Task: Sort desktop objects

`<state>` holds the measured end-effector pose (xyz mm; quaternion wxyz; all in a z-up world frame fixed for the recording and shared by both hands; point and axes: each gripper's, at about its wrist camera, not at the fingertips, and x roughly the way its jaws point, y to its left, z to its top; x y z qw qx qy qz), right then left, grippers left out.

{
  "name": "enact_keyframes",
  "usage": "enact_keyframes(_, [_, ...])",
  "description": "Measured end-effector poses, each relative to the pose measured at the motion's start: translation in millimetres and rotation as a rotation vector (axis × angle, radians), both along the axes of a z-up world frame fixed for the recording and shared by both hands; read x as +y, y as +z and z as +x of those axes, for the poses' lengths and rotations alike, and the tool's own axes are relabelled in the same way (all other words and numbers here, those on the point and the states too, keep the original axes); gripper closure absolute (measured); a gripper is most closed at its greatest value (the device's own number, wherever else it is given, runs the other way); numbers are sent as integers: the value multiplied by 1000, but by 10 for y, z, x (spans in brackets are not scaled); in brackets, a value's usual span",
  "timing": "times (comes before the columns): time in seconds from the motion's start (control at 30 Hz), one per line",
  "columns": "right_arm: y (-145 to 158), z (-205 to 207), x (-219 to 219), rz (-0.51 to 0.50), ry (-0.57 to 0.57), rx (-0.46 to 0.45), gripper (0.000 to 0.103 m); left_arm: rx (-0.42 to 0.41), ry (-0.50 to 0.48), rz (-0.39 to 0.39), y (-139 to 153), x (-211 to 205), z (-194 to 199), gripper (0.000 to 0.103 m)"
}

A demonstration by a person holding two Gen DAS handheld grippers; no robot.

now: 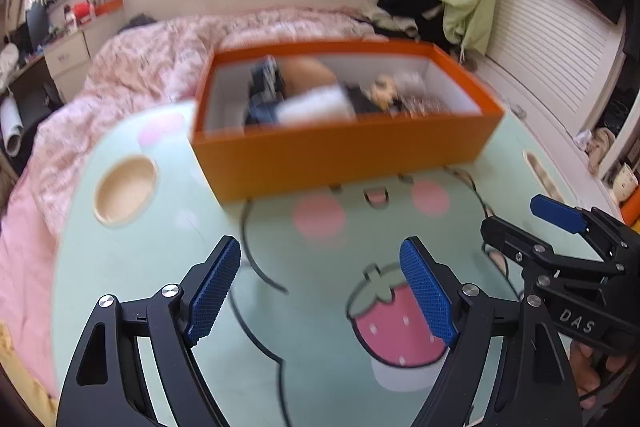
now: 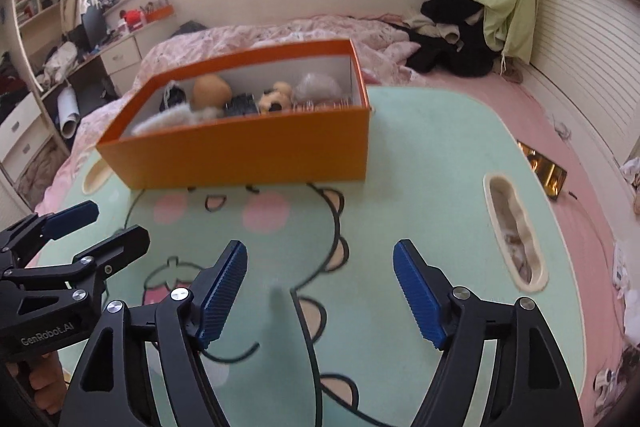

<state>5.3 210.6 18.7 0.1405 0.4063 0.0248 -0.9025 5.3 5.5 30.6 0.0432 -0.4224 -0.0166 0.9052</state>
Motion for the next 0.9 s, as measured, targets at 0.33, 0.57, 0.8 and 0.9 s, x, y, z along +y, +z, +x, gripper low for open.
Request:
enact_keyframes(0.33, [-226,30,111,89,-41,-23,0,-49,42,-57,-239,50,-77,0])
enact_keyframes(0.57, [-232,37,139,86,-36,-8,0,-28,58,-55,-270,-12,-52,0])
enact_keyframes(0.8, [-228,38,142,87,-35,-6,0,-24,48,-54,-294,-42,-52,0])
enact_keyframes(0.9, [-225,45,132,87,-35,-6,0,-25,48,-55,-296,-41,-59,0])
